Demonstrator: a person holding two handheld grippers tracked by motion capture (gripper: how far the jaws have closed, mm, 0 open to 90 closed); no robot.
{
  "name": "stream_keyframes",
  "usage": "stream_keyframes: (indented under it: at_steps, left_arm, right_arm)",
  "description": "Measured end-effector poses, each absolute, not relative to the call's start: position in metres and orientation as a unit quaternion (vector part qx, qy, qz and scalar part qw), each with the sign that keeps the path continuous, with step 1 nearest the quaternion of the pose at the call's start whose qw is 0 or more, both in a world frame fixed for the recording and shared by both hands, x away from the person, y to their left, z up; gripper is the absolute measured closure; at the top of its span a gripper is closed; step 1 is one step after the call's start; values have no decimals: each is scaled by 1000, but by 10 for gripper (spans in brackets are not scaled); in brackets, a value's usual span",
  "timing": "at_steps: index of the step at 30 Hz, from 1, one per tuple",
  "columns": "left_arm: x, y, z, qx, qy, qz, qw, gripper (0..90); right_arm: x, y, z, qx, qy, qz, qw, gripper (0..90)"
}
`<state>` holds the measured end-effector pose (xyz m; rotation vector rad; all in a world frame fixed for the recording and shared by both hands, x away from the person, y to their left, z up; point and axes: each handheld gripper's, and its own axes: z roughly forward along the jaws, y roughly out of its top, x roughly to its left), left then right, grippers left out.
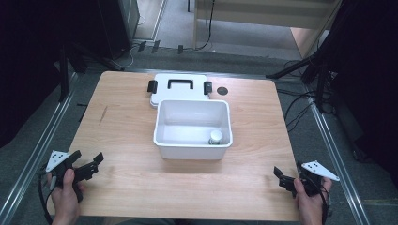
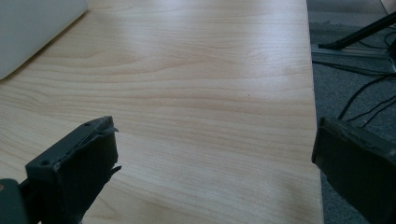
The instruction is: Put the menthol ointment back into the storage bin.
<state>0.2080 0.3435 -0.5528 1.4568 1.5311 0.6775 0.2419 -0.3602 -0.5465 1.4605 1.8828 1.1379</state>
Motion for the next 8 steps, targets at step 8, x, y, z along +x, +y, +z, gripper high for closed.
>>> stream_keyframes:
  at_steps: [8]
  left_arm:
    - [209, 343, -553, 589, 618, 271, 445, 87]
  right_arm:
    - [244, -359, -547, 536, 697, 411, 242, 5]
